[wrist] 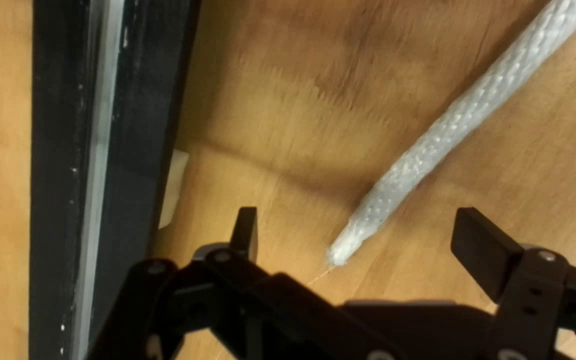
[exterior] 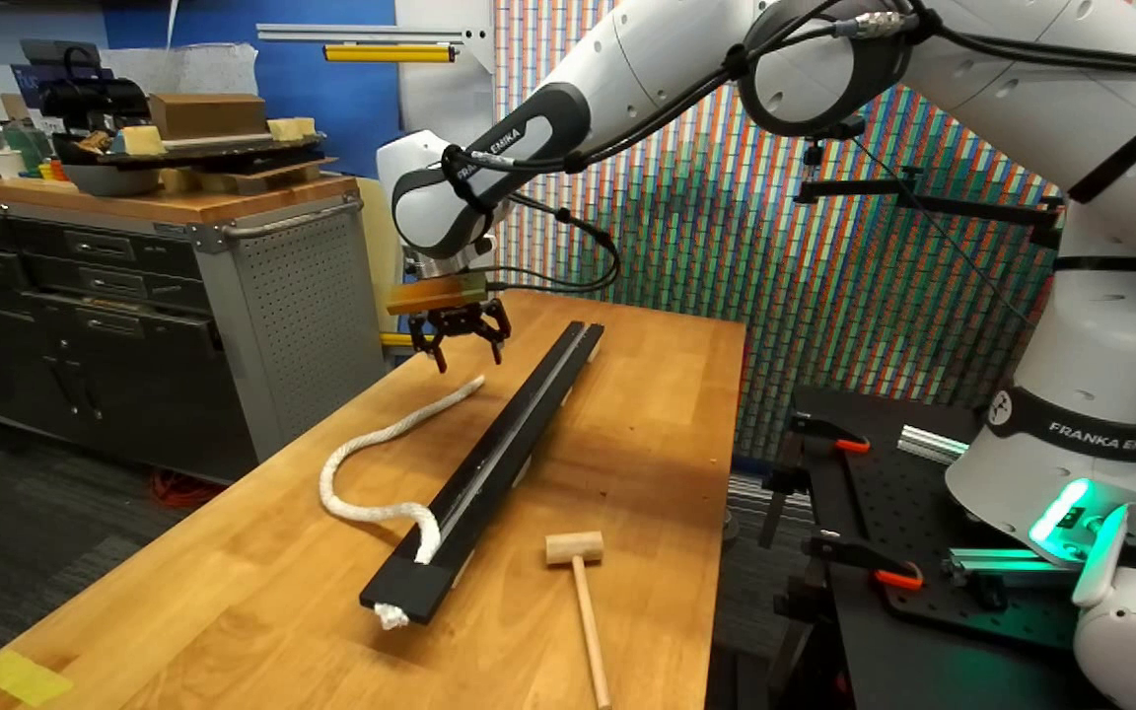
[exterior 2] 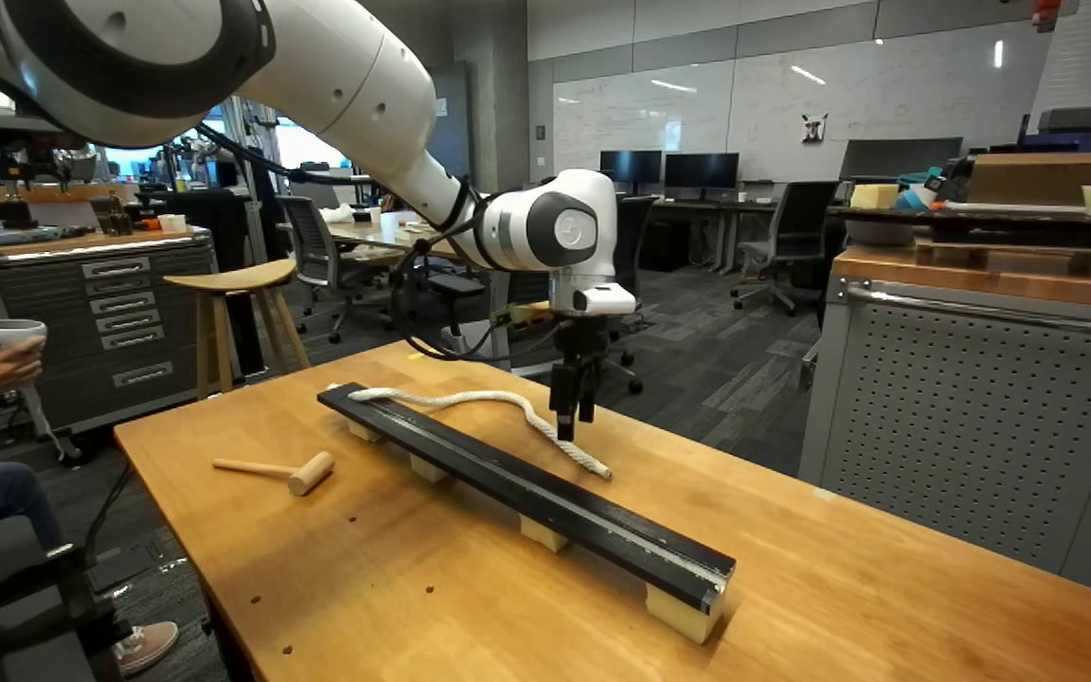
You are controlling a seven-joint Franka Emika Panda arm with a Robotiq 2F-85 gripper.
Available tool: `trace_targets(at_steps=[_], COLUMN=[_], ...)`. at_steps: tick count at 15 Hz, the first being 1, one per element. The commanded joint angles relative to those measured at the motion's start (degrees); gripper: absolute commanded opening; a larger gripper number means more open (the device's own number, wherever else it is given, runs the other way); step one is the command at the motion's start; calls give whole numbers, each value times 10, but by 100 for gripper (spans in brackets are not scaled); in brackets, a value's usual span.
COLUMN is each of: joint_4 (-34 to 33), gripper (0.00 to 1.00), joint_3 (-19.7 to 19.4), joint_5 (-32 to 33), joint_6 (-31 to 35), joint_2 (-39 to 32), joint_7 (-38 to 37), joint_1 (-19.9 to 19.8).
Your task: Straighten the top on the platform
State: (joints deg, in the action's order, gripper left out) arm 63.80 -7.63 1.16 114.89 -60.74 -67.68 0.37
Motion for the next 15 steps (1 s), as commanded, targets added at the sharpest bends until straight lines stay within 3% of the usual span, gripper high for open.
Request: trace_targets(at_steps=[1, 15], joint_4=[-19, -95], gripper=[100, 100], joint_3=[-6, 3], joint_5=[-12, -44], joint_6=[13, 33], joint_2=[-18, -82], joint_7=[-20, -26], joint_1=[1, -25])
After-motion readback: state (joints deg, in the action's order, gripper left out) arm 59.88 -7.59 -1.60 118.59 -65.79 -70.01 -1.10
